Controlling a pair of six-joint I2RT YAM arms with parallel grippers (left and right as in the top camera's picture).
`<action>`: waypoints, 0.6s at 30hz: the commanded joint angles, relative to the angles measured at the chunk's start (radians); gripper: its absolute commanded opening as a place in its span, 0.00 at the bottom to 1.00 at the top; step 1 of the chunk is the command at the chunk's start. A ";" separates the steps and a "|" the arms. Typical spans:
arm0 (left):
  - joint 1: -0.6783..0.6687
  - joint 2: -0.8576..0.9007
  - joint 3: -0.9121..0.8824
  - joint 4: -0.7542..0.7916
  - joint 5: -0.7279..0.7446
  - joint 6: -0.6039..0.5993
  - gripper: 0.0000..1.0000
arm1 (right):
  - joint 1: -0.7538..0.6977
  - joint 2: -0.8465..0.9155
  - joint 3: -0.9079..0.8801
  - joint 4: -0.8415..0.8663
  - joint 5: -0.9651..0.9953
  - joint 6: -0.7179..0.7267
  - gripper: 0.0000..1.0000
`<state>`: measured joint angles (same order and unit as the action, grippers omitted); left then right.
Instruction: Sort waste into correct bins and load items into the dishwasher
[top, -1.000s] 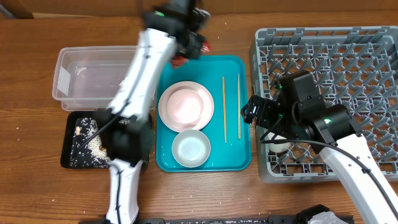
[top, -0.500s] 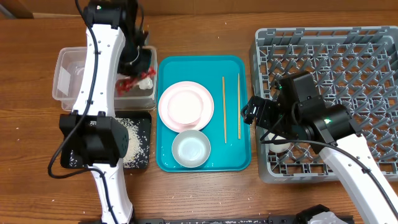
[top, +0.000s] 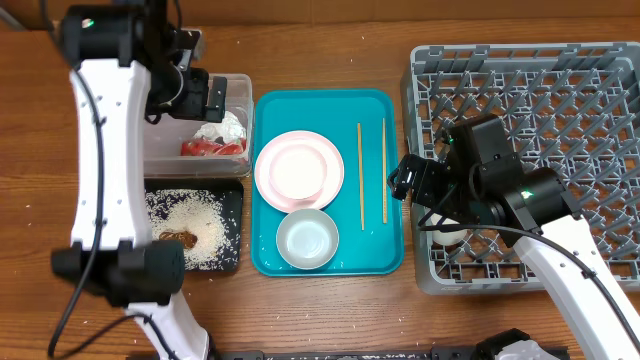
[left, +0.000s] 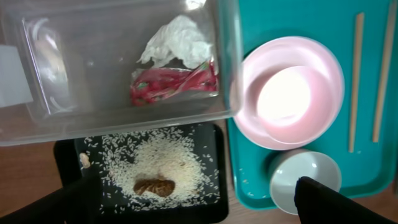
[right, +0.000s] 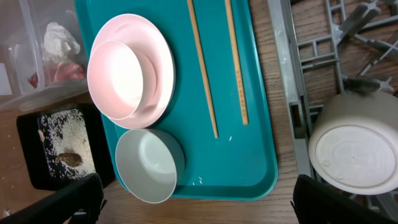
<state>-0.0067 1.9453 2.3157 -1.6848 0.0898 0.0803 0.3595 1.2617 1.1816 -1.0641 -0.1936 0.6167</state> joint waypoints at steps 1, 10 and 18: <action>-0.027 -0.153 0.009 -0.005 0.115 0.002 1.00 | -0.006 0.001 0.009 0.004 0.010 0.002 1.00; -0.155 -0.481 0.009 -0.005 0.180 -0.193 1.00 | -0.006 0.001 0.009 0.004 0.010 0.002 1.00; -0.216 -0.617 0.009 -0.004 0.267 -0.331 1.00 | -0.006 0.001 0.009 0.004 0.010 0.002 1.00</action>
<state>-0.2165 1.3373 2.3241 -1.6878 0.3195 -0.1825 0.3595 1.2617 1.1816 -1.0634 -0.1936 0.6174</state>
